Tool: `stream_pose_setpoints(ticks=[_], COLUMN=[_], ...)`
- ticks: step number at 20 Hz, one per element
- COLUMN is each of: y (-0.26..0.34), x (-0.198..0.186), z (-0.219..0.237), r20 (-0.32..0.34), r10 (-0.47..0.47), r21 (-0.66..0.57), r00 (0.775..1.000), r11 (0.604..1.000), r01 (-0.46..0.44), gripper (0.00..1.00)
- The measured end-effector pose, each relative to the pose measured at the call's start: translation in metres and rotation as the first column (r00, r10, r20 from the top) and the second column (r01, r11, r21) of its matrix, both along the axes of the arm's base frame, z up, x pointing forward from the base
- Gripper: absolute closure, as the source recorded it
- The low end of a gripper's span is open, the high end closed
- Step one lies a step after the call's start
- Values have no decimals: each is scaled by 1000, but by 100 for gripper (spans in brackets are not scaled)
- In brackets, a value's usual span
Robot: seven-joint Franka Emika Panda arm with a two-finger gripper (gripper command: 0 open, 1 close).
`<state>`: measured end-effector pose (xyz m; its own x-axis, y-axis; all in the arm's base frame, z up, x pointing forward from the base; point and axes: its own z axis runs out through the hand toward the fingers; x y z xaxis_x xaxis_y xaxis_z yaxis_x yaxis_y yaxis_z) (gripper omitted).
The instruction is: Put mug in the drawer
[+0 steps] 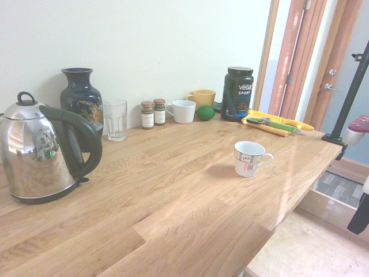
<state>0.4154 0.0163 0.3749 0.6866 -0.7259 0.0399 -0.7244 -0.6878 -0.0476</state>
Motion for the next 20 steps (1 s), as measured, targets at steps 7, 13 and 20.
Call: stream_pose_setpoints(ticks=[7,13,20], y=[-14,-20,-29], x=[21,73,147], z=[18,44,71], r20=[41,24,-17], r10=[-2,5,-24], r21=[-33,-50,-41], r00=[999,1000,1000], r11=[999,999,999], r01=[3,-4,23], gripper=[0,0,0])
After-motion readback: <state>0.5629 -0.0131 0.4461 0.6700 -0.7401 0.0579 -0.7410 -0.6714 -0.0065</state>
